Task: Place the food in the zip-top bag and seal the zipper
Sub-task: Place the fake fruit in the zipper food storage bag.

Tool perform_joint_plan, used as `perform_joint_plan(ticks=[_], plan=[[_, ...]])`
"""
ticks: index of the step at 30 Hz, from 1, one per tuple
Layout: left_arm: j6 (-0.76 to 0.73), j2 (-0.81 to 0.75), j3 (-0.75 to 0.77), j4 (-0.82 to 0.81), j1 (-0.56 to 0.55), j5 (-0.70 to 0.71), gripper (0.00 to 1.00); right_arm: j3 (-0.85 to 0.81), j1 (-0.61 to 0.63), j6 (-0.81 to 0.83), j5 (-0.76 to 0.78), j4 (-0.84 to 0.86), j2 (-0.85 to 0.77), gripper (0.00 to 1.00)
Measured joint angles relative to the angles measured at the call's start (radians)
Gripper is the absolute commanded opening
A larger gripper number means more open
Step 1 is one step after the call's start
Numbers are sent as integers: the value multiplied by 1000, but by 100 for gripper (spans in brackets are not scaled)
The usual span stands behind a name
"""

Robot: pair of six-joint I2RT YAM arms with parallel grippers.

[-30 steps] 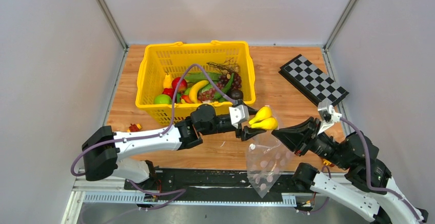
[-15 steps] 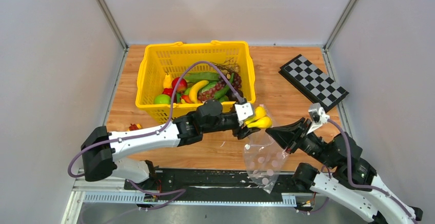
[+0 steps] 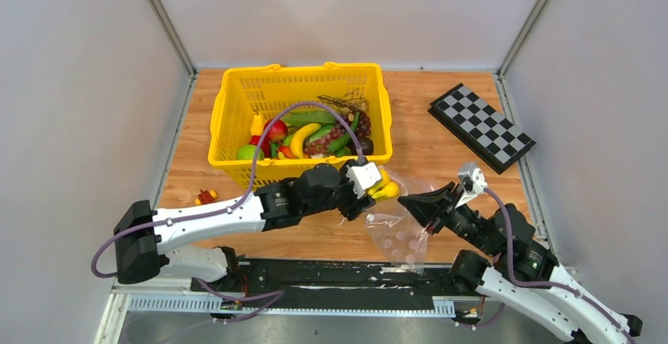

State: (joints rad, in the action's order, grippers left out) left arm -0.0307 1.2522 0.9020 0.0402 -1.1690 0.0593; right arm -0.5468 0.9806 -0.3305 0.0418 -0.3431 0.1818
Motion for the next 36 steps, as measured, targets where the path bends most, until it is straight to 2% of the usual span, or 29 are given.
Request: perform_joint_plan(ticks=[10,17,23,30,35,36], plan=[[26,-81,-7,151,-9,163,25,37,0,14,1,19,14,3],[29,-96,-16,165,-10,171,30,42,0,7,2,52,48,3],[58,-126,-110,66,-10,89,44,64,0,-27,2,126,83,3],[68,-126,-114,-18,-8,14,67,75,0,-49,6,148,79,3],[67,-123,-114,-22,-8,-2,79,75,0,-61,13,147,69,3],[66,-123,-114,-22,-8,-7,85,75,0,-61,14,147,66,3]])
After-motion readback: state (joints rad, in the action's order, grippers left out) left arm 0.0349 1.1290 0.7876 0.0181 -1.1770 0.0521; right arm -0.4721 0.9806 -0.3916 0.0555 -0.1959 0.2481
